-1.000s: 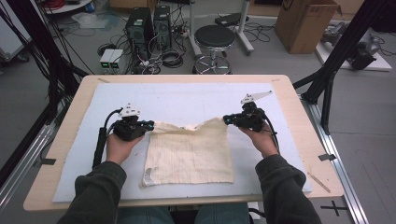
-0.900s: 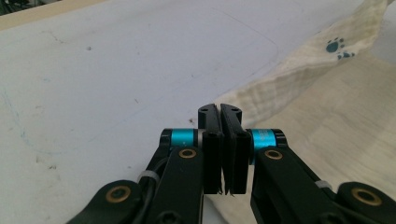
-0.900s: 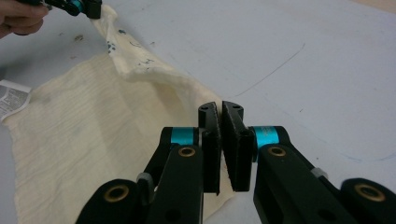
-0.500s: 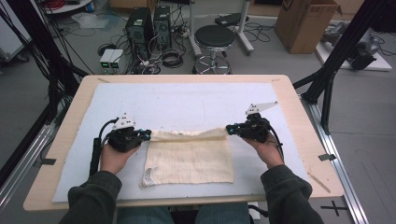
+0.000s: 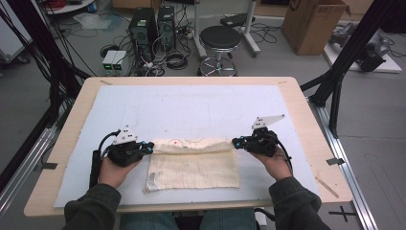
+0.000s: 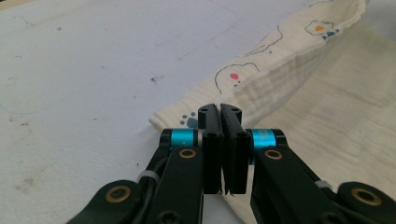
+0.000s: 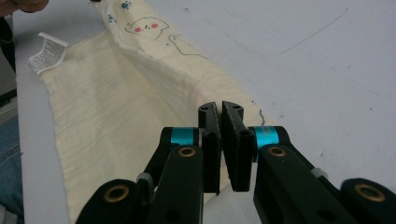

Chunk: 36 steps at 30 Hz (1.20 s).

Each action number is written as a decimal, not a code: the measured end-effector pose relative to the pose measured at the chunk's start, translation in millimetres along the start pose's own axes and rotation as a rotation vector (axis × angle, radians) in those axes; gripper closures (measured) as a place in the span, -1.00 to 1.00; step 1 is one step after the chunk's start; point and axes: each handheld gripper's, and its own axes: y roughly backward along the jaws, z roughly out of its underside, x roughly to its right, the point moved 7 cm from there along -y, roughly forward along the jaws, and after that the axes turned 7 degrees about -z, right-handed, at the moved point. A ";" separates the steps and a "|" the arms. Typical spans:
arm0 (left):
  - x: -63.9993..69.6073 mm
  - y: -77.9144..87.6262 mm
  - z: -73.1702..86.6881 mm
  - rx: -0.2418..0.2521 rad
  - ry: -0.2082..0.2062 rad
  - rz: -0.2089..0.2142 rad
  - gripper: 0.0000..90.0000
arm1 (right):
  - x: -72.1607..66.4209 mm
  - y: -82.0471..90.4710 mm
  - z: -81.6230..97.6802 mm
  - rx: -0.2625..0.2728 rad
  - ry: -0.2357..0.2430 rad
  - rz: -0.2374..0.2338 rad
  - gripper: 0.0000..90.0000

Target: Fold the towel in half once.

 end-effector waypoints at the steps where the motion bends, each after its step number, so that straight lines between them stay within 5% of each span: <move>1: 1.1 1.2 0.9 0.001 0.000 0.003 0.93 | -1.6 0.3 1.3 -0.004 -0.001 -0.002 0.91; 16: 21.3 12.1 26.8 -0.018 -0.040 0.039 0.93 | -20.3 -1.9 19.8 -0.019 0.014 -0.017 0.91; 36: 37.3 28.2 39.3 -0.022 -0.077 0.072 0.93 | -39.6 -1.2 38.4 -0.034 0.024 -0.034 0.91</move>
